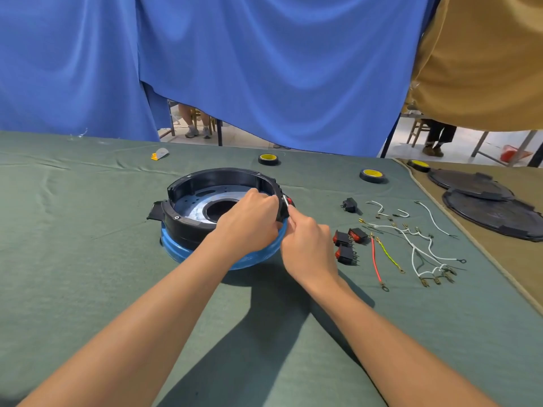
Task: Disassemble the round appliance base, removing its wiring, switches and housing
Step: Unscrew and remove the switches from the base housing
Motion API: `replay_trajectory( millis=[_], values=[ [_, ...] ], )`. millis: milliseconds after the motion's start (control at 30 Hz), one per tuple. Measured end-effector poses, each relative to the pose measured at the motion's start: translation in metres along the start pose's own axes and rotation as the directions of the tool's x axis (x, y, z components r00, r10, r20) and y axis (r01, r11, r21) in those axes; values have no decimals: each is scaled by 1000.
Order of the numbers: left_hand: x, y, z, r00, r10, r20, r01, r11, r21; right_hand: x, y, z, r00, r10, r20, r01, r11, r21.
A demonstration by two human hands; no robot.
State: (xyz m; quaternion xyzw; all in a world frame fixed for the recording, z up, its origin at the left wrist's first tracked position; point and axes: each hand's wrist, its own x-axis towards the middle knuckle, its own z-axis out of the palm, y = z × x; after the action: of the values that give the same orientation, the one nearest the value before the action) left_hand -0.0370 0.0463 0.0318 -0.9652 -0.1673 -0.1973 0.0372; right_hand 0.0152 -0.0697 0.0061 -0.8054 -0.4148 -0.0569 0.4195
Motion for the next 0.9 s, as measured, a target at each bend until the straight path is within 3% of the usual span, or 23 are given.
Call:
replay_trajectory(
  millis=[133, 300, 567, 667, 900],
  values=[
    [0, 0, 1, 999, -21, 27, 22, 999, -27, 8, -12, -2, 993, 109, 43, -104, 990, -95],
    [3, -5, -2, 993, -39, 108, 43, 998, -37, 16, -24, 7, 965, 261, 4, -261, 965, 25],
    [2, -6, -8, 986, -95, 140, 122, 973, -197, -6, 11, 5, 982, 96, -165, -89, 995, 48],
    [3, -8, -10, 979, -120, 168, 167, 939, -300, -13, 17, 8, 982, 121, -147, -112, 991, 71],
    [3, -5, -10, 977, -133, 167, 179, 935, -307, -14, 11, 7, 989, 128, -76, -126, 991, 33]
  ],
)
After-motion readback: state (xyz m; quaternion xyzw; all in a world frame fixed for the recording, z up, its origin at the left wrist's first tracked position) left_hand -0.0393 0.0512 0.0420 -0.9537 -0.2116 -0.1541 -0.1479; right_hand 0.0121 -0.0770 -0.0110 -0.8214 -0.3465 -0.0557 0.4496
